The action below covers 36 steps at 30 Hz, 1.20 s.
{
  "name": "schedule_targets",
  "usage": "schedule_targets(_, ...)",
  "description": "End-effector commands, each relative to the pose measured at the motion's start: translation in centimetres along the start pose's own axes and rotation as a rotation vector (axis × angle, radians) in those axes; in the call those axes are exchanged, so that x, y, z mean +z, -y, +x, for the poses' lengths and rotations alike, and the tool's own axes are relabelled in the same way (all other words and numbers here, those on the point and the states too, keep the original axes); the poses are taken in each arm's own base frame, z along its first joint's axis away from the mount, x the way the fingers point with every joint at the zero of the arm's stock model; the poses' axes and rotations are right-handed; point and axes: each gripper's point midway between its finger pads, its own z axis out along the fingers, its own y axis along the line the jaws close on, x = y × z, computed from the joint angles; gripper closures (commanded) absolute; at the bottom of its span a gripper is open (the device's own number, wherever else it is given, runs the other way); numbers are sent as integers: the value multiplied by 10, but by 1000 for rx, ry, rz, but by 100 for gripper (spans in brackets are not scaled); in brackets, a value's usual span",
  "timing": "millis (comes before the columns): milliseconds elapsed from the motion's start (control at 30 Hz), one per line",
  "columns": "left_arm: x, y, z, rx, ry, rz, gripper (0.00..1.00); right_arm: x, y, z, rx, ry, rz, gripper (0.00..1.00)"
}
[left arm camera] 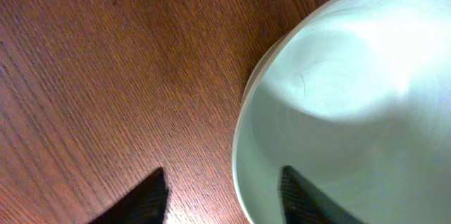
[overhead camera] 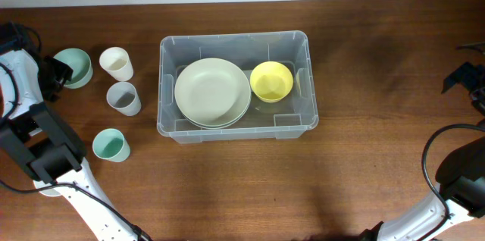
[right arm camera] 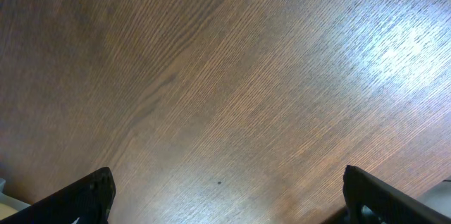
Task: Pack container
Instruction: 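Close the left gripper on the mint bowl rim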
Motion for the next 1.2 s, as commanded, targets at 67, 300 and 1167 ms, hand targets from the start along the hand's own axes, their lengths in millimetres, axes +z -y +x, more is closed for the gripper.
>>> schedule_targets(67, 12, -1, 5, 3, -24, -5, 65, -8, 2, 1, 7, 25, 1, 1)
schedule_targets(300, 12, -2, 5, 3, -24, -5, 73, -8, 2, 1, 8, 25, 1, 1)
schedule_targets(1167, -102, -53, -86, -144, 181, 48, 99, -8, 2, 1, 8, 25, 1, 1)
